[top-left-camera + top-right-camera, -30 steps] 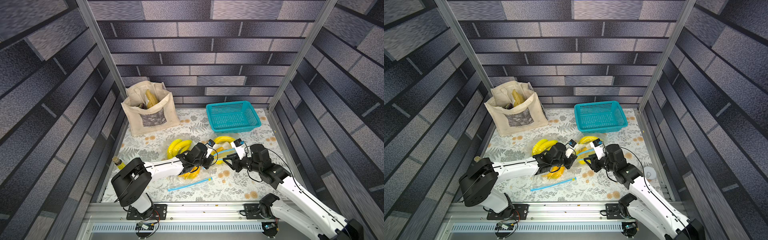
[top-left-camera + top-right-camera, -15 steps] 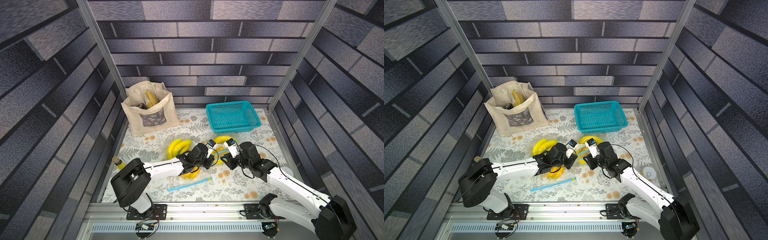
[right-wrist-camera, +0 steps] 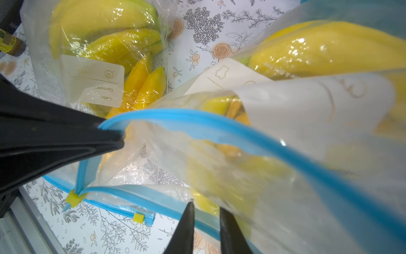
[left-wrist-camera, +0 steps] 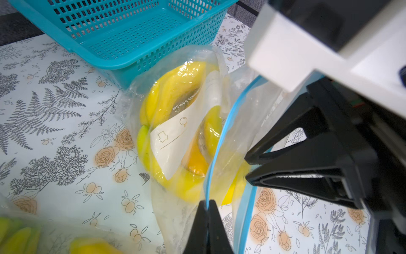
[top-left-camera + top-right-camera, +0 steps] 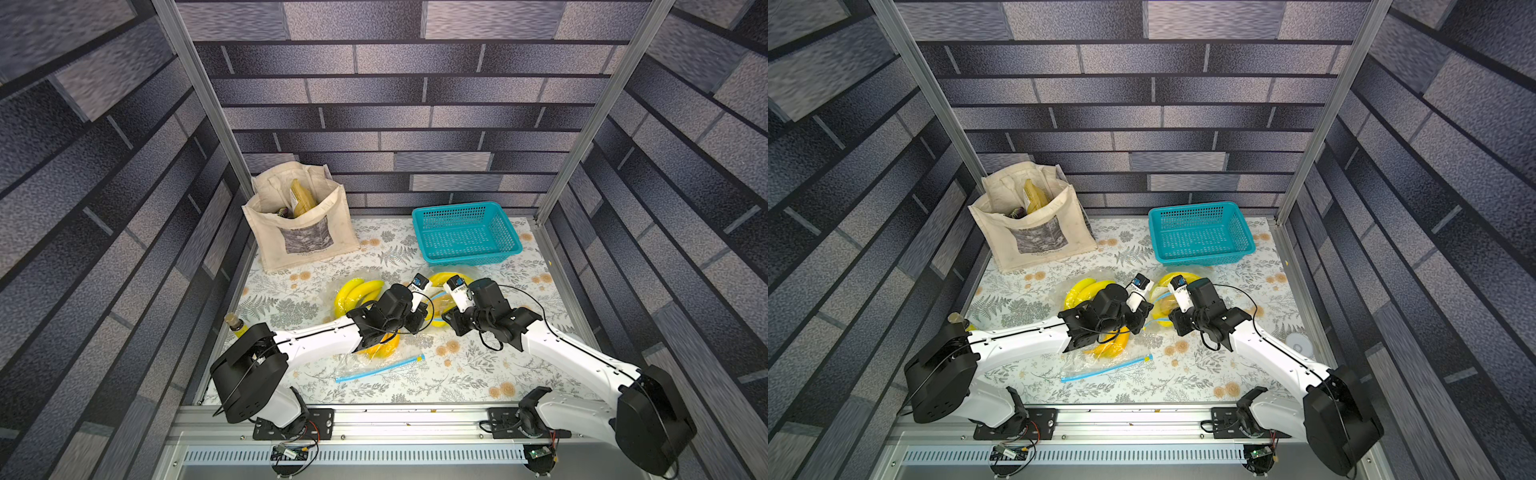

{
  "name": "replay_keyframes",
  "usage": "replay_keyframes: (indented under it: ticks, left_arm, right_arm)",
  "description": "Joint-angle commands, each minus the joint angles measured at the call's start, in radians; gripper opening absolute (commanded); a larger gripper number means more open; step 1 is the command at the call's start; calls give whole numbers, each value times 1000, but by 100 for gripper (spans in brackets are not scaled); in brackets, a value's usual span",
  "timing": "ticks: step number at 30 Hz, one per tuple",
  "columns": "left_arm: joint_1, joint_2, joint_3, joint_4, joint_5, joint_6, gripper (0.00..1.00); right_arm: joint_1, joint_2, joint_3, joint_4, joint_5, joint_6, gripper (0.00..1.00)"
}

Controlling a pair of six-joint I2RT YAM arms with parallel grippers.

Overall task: Open the zip-top bag and take out the banana
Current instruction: Open the zipper of the food storage bag at the center of the board.

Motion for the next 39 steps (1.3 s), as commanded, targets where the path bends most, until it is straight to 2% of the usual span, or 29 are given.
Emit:
replay_keyframes:
  ticks: [1,7,17,20,25,28,36,39]
  left_arm:
    - [0,-61,-14,34,-35,6,0]
    - [-5,-31,-22,80,-5,-14,0]
    - [-7,6,-31,101,36,-30,0]
    - [-8,11,-45,101,38,-39,0]
    - [-8,28,-73,104,28,-61,1]
    - [-8,48,-78,111,34,-70,1]
    - [-29,63,-89,128,37,-78,2]
    - [-35,62,-91,133,35,-84,2]
  right_arm:
    - [19,53,66,-131,22,2,24]
    - [37,49,67,-120,31,-42,37]
    - [43,176,144,-149,35,-144,50]
    - [45,197,152,-143,1,-166,59]
    - [49,261,174,-206,-9,-183,61]
    - [64,286,189,-221,35,-182,61]
    - [63,163,175,-143,22,-117,59]
    - [63,162,152,-100,38,-90,60]
